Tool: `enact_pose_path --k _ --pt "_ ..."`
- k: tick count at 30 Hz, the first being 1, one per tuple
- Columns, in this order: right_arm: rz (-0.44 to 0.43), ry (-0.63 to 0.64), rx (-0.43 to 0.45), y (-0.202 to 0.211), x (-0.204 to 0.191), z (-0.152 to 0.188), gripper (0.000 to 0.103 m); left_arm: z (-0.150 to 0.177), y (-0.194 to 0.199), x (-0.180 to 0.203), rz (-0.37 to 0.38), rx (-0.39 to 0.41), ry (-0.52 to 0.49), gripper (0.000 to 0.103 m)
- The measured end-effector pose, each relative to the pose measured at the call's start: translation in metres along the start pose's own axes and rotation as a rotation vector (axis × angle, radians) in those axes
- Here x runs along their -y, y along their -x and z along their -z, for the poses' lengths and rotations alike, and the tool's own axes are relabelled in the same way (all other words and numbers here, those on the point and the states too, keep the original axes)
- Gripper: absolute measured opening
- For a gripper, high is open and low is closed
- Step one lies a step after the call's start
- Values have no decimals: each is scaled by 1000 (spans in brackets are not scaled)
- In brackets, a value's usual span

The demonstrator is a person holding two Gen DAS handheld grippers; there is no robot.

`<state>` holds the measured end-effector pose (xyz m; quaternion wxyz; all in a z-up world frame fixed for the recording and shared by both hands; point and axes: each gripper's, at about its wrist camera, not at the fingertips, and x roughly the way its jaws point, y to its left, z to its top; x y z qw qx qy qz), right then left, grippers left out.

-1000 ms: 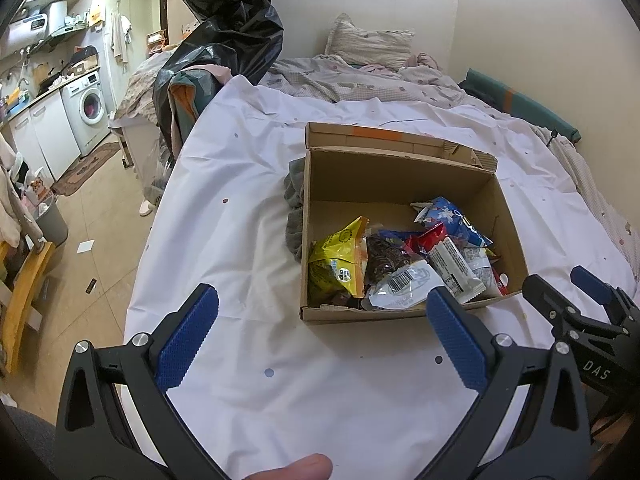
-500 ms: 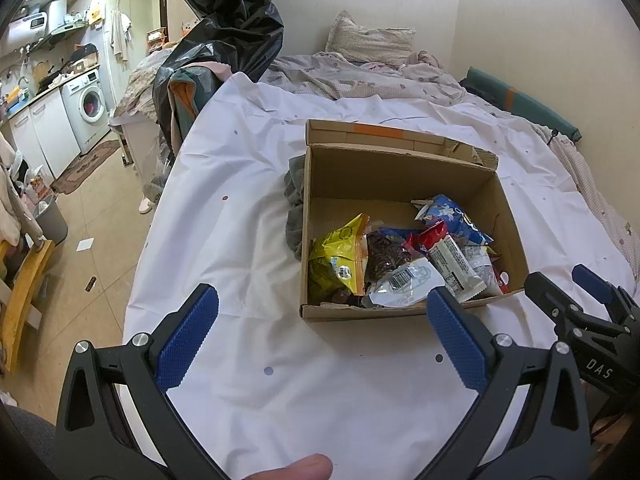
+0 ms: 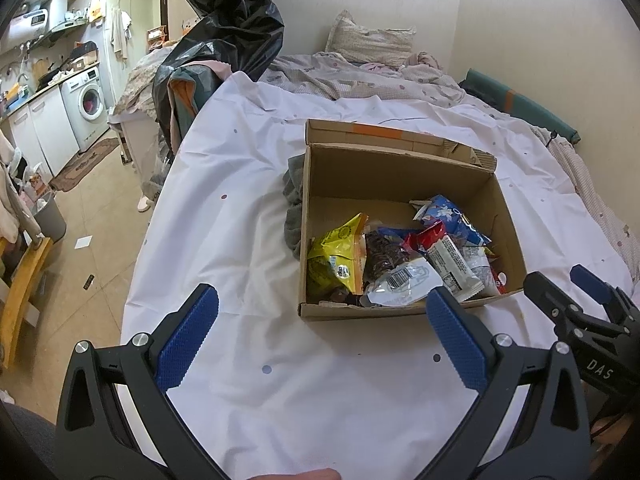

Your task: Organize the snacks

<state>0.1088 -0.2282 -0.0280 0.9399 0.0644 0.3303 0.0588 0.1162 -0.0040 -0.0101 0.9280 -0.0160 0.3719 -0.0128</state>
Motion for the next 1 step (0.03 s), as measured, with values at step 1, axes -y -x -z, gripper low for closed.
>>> enact_pose_path --k 1 --pt "0 0 0 1 0 0 103 0 0 0 2 0 -1 103"
